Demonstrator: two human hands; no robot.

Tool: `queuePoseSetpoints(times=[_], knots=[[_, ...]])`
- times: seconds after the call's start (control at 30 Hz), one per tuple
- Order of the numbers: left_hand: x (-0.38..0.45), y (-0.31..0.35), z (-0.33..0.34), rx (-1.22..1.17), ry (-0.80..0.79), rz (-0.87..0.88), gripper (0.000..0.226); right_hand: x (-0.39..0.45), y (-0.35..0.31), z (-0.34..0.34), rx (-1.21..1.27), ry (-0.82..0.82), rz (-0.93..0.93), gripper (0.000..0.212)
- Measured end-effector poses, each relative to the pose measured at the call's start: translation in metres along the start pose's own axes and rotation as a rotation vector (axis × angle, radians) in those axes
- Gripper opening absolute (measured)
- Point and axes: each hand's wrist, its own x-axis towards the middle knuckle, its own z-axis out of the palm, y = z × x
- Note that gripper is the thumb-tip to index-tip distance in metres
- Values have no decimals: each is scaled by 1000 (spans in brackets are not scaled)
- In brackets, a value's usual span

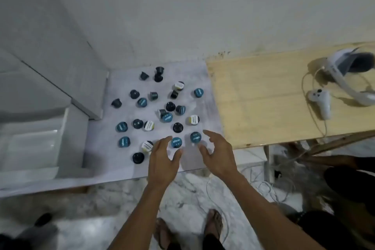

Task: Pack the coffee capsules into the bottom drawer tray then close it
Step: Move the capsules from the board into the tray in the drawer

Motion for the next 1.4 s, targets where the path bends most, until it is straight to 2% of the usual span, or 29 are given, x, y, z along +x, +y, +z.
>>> queuePoseSetpoints(times=[0.23,0.47,0.7,0.93,1.17,1.3,1.4], knots=[[7,-31,44,42,73,51,53,18,44,44,-89,53,-133,52],[8,-52,62,77,203,145,43,29,66,64,-193,245,-311,35],[12,-56,70,107,294,180,32,33,68,72,-259,311,-337,24],[11,-49,65,33,317,182,27,29,66,67,-136,304,-337,23],[-8,-23,20,-93,288,182,28,5,20,47,-19,325,-295,23],[-23,-8,-34,-135,327,145,29,-10,-30,38,83,332,-247,26],[-31,-2,-88,-147,364,138,31,-18,-75,37,128,332,-292,25]])
